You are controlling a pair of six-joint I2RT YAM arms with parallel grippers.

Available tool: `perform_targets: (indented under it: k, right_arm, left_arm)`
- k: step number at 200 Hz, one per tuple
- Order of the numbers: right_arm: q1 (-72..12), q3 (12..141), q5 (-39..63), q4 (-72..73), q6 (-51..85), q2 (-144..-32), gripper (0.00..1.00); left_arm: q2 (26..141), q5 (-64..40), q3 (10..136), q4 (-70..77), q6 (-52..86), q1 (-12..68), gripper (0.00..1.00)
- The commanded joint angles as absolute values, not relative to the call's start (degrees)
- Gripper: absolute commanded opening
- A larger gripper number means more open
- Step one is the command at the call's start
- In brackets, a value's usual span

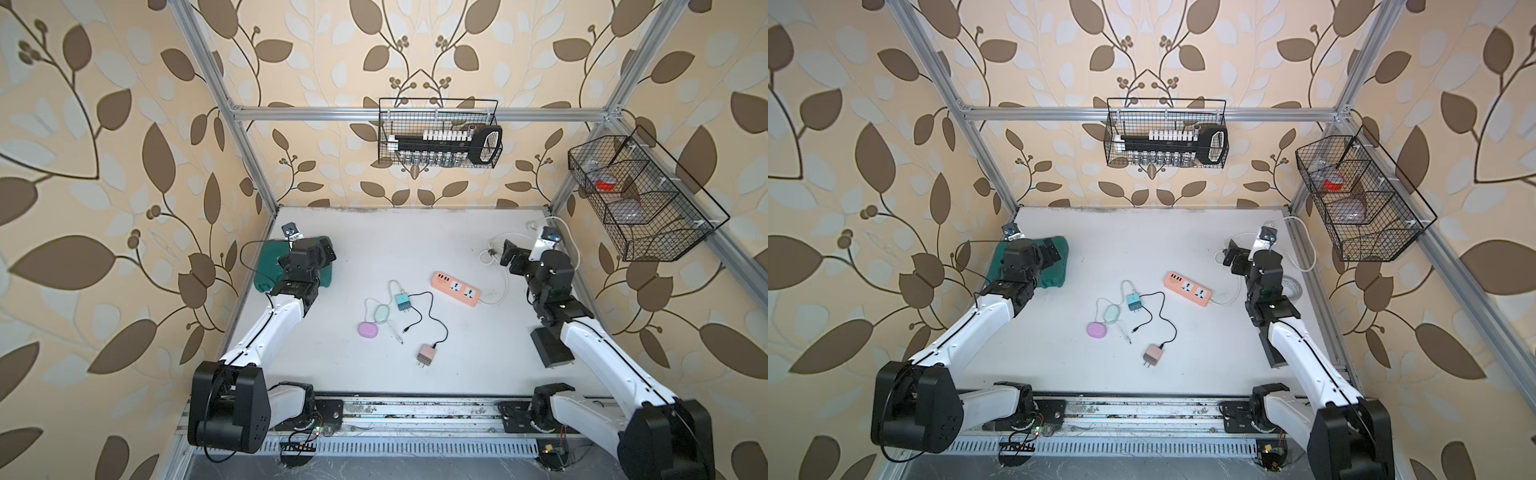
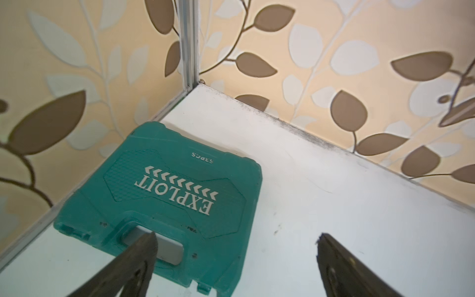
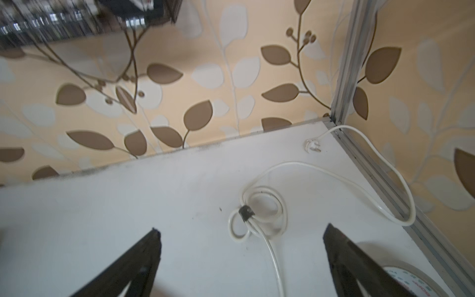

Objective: Charge the bluetooth headset
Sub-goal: Pick up the plug from the center of the board.

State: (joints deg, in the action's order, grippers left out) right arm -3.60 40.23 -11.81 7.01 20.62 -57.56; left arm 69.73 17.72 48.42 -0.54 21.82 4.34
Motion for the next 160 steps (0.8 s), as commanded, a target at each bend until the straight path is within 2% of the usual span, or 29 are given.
perform_targets:
  k: [1,32,53,73,85,111,140,160]
  right_arm:
    - [1.13,42.87,0.65,-7.03,38.61,-54.60,1.00]
    - [1.70,45.66,14.95,-10.13,36.79,-54.02,0.98]
    - [1.20,46.80,20.86,-13.13,37.66,-53.77,0.87]
    - [-0.44,48.72,23.75,-19.02,36.36,-54.52,0.81]
    - [-2.16,49.95,24.30,-22.83,34.68,-54.84,0.76]
    - [-7.33,51.53,21.69,-30.19,31.50,-54.86,0.72]
    - [-10.77,51.41,21.68,-38.06,29.67,-57.01,0.63]
    - [-13.41,50.37,20.75,-41.24,28.83,-57.07,0.61]
  left_arm:
    - [68.47,5.27,53.20,-16.37,30.75,3.96,0.99]
    - [68.40,-9.72,56.41,-21.12,31.58,3.96,0.99]
    - [67.32,-15.49,56.56,-24.49,31.91,4.04,0.99]
    - [65.31,-20.60,55.71,-26.85,31.60,4.43,0.94]
    - [64.55,-22.92,55.97,-29.30,30.75,4.75,0.90]
    - [63.30,-28.55,55.75,-32.75,29.72,6.71,0.82]
    - [62.76,-27.86,55.66,-35.78,29.26,14.44,0.73]
    - [62.84,-27.51,54.36,-36.10,30.48,20.00,0.69]
